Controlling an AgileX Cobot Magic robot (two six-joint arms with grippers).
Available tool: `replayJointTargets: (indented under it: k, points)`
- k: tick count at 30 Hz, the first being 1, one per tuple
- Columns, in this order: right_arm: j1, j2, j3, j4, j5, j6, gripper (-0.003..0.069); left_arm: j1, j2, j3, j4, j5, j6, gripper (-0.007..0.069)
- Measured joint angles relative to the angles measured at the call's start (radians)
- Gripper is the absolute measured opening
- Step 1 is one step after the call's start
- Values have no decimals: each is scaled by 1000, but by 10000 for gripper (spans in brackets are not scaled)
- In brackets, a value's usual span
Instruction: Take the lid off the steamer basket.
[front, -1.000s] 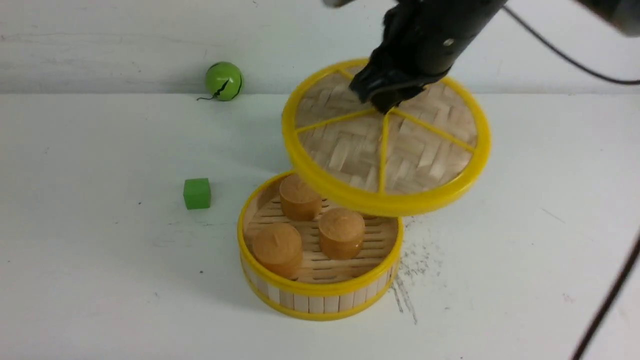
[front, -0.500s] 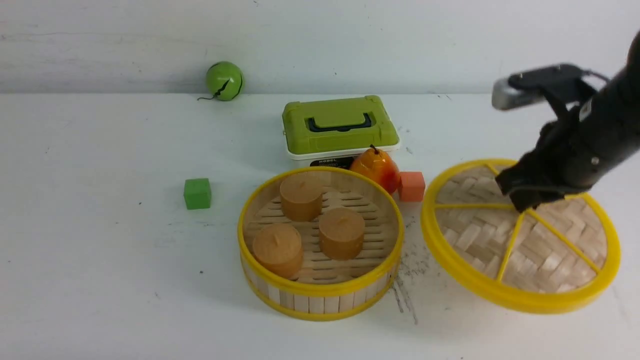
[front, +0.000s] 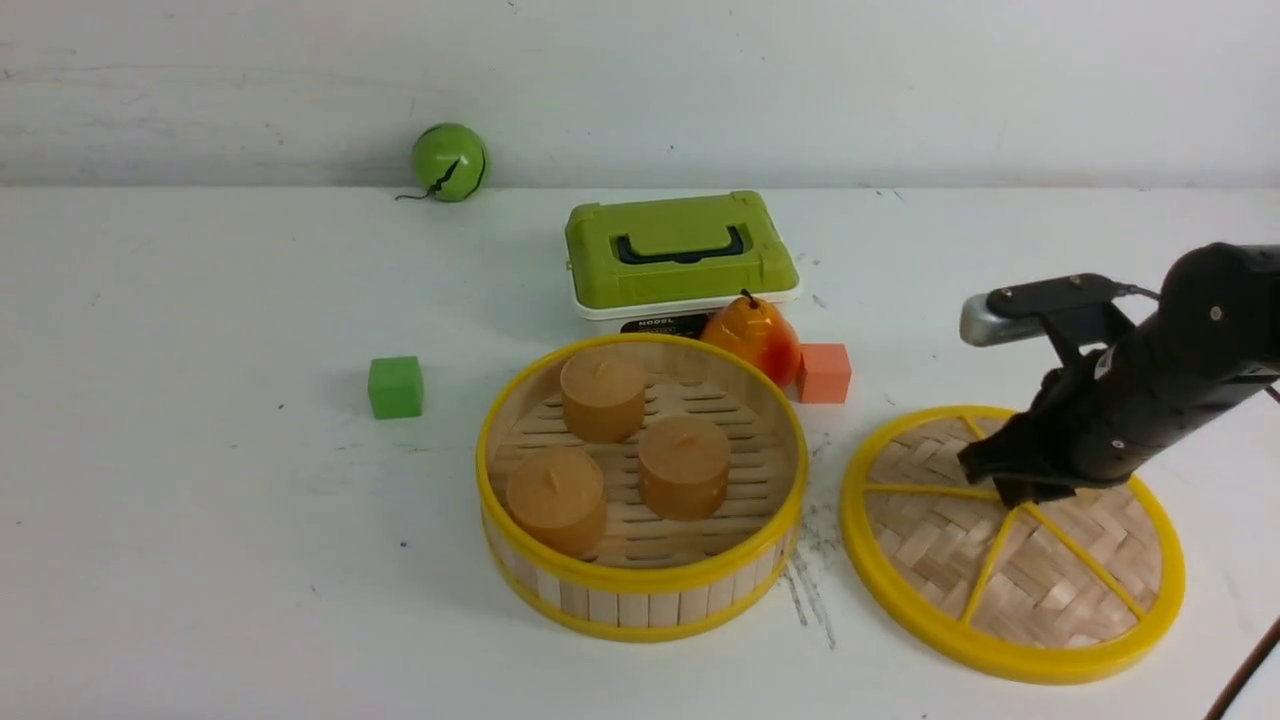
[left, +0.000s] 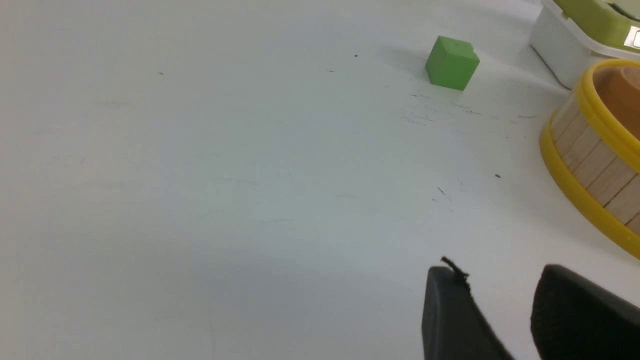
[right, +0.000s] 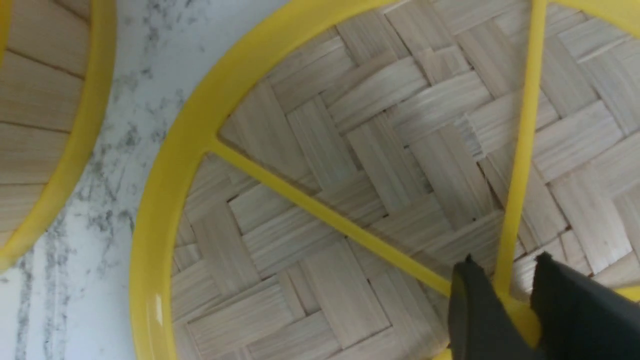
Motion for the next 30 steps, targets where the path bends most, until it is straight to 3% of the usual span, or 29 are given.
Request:
replayJointTargets:
  k: [6, 10, 13, 17, 25, 30]
  points:
    - [0, -62, -2, 61, 73, 0, 305, 0, 0, 0, 0, 0, 0, 239]
    - [0, -256, -2, 98, 99, -25, 314, 0, 0, 0, -1, 0, 0, 239]
    - [0, -389, -2, 100, 107, -43, 281, 0, 0, 0, -1, 0, 0, 239]
    - [0, -666, 16, 106, 119, -53, 176, 0, 0, 0, -1, 0, 0, 239]
    - [0, -1107, 261, 125, 33, -53, 0, 0, 0, 0, -1, 0, 0, 239]
    - [0, -1275, 384, 125, -14, -53, -23, 0, 0, 0, -1, 0, 0, 239]
